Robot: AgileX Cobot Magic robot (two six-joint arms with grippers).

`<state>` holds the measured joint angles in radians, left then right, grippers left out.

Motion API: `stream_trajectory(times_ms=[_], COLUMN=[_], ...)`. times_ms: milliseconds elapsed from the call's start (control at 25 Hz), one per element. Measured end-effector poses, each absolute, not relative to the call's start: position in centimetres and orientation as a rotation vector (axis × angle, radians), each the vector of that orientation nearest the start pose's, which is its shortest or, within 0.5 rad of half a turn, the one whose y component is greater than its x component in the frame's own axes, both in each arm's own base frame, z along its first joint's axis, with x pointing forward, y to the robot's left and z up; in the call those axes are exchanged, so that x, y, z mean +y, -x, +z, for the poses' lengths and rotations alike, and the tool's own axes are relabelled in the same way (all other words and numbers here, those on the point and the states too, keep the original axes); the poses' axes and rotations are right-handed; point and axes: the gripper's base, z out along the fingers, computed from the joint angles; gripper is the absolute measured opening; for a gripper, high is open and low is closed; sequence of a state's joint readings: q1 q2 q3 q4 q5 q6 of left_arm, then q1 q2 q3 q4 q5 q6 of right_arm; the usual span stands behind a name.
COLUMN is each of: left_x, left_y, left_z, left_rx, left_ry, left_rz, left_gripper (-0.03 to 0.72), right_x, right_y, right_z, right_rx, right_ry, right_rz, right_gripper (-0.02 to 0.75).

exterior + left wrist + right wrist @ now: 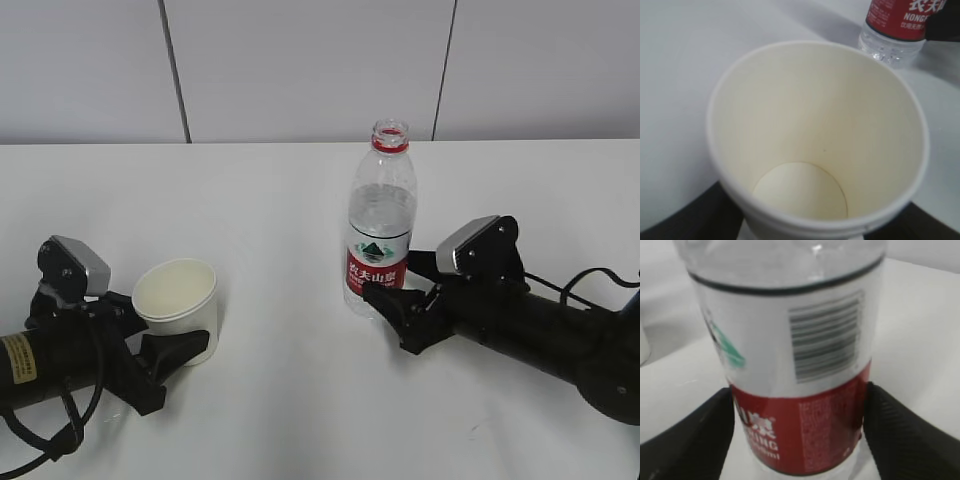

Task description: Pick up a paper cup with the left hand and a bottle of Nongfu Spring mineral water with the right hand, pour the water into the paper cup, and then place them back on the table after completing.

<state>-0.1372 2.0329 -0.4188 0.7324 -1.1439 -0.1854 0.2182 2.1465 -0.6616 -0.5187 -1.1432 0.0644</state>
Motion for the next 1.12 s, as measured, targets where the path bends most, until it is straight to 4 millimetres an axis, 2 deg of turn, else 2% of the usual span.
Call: stream_trajectory(times_ms=[600,800,1120], left_x=[-9.0,-9.0,-9.0], left_y=[-24.7,-24.7,-24.7], left_z=[7.4,7.4,7.4], left_rx=[1.901,1.901,1.901], left_ry=[-0.697,-0.697,-0.697], left_rz=[-0.654,-0.654,-0.654], left_gripper=[0.417,0.417,0.410], right_x=[12.2,12.1,12.2], right_y=[-33.9,-34.1,-34.5], right_z=[7.3,7.2,7.5], right_rx=[1.669,1.678,1.662], right_ry=[0.707,0.684,0.679], right_rz=[0.503,0.505,0.502], right_gripper=[0.588,0.661,0.673])
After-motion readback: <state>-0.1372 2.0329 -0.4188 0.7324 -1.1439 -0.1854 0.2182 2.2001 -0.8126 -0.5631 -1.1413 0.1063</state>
